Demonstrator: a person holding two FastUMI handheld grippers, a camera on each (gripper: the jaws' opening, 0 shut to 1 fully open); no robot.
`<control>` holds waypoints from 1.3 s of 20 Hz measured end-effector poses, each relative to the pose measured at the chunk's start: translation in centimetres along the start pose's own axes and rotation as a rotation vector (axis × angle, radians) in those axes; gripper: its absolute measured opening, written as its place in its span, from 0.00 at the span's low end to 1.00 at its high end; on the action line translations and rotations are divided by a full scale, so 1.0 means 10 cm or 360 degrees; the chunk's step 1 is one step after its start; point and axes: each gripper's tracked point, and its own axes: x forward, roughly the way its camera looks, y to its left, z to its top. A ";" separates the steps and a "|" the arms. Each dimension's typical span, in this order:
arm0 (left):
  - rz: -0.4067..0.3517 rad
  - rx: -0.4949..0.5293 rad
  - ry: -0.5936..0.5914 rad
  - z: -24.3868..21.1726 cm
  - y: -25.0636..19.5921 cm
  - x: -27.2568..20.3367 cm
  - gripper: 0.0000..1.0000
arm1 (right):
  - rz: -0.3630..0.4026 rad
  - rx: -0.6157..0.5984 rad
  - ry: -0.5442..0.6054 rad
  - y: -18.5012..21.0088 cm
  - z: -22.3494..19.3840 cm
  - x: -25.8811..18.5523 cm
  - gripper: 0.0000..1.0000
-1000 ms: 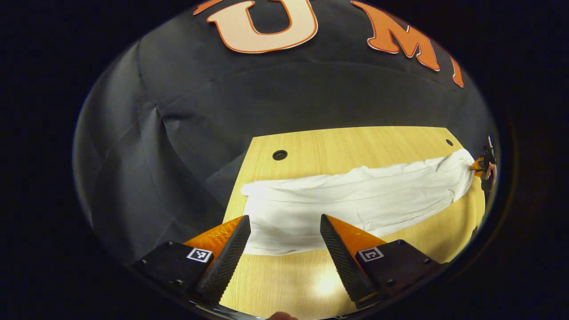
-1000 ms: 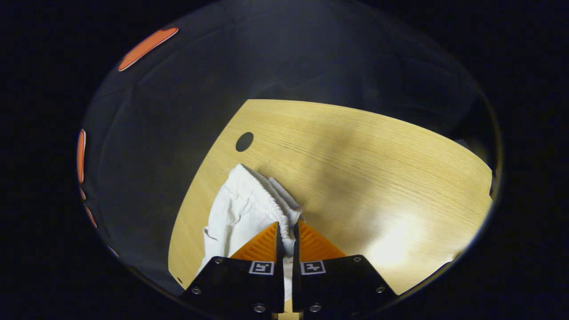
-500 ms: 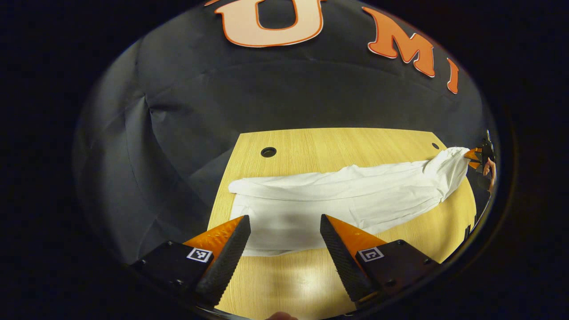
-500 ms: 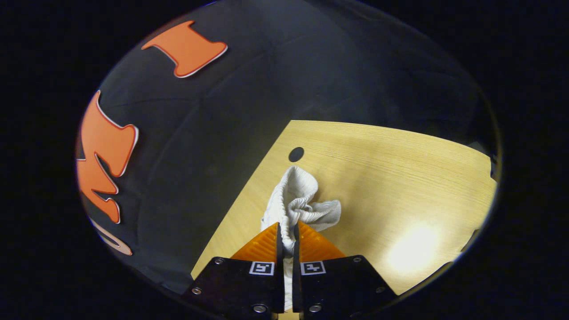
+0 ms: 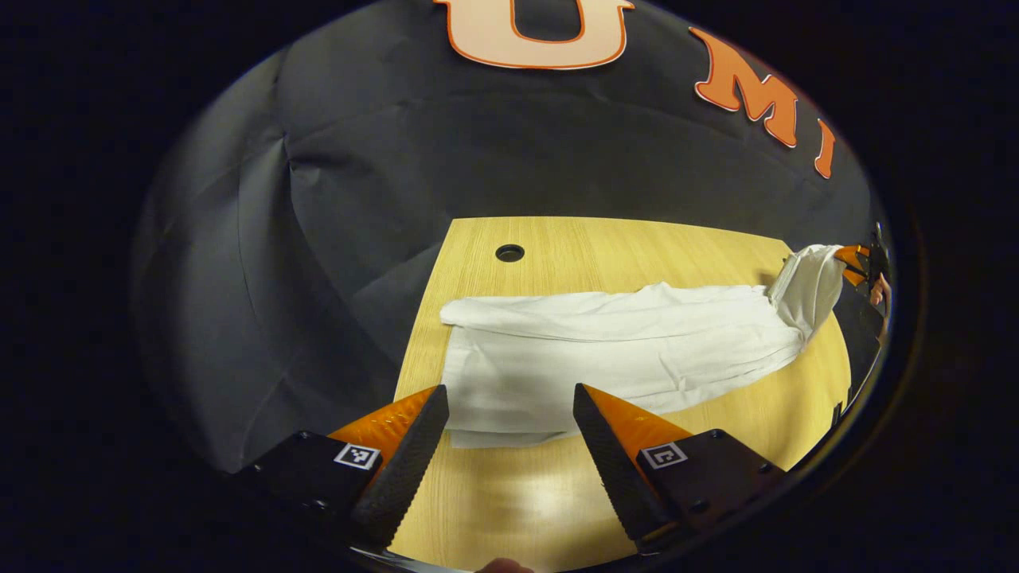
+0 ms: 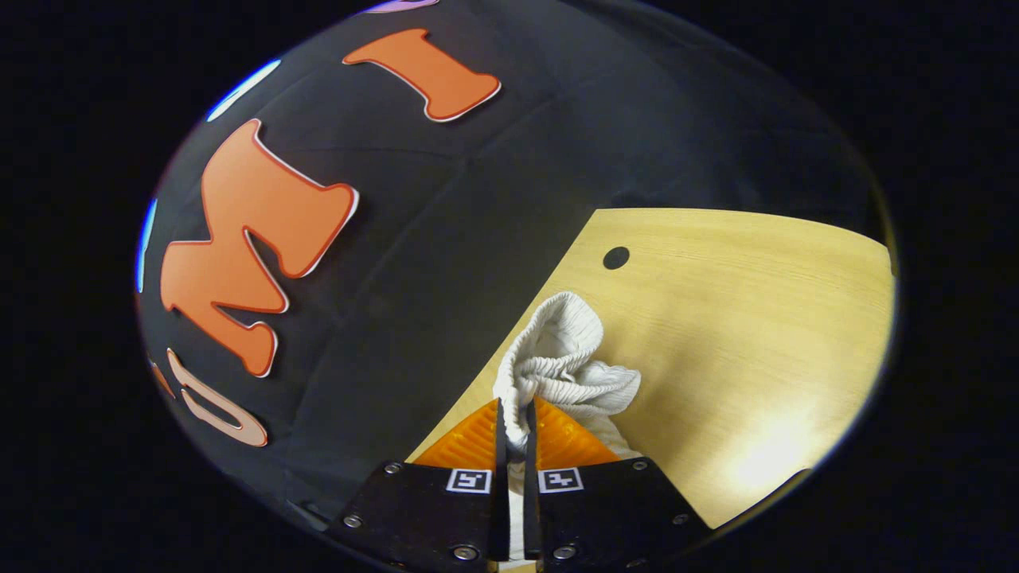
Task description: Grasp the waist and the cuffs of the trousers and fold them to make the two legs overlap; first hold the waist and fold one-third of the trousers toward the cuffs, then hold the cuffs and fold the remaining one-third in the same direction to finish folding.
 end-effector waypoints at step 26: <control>-0.0087 -0.0125 0.0216 -0.70 0.12 0.32 1.00 | 0.0227 -0.1581 0.0839 -0.14 0.15 -0.11 0.23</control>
